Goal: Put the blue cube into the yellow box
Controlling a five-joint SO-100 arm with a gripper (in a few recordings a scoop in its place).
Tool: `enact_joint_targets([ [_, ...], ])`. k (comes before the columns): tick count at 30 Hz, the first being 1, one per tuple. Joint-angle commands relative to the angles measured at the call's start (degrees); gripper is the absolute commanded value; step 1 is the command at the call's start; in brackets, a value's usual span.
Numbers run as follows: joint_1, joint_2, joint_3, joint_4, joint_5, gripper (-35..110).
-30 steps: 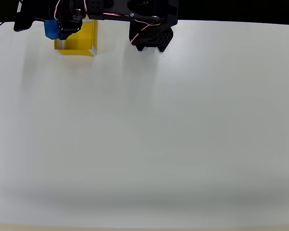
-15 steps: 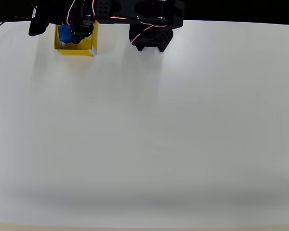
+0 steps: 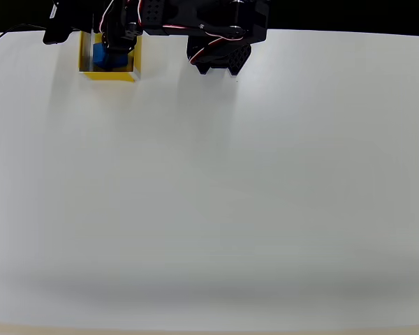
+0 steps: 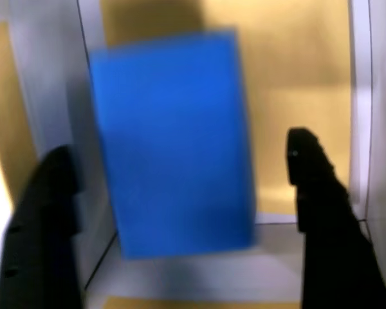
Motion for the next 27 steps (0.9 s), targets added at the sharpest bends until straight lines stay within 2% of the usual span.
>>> enact_joint_targets([
  [1, 1.3, 4.6, -1.2, -1.4, -0.3, 42],
  [8, 0.8, 9.4, -2.5, 2.4, -3.7, 39],
  [14, -0.4, 19.0, -9.0, 20.1, -10.4, 25],
  [18, -2.6, 23.6, -12.0, 28.0, -12.0, 17],
  [23, -11.1, 29.5, -11.7, 32.3, -12.3, 7],
  [27, -23.3, 33.6, -10.2, 34.1, -12.0, 2],
])
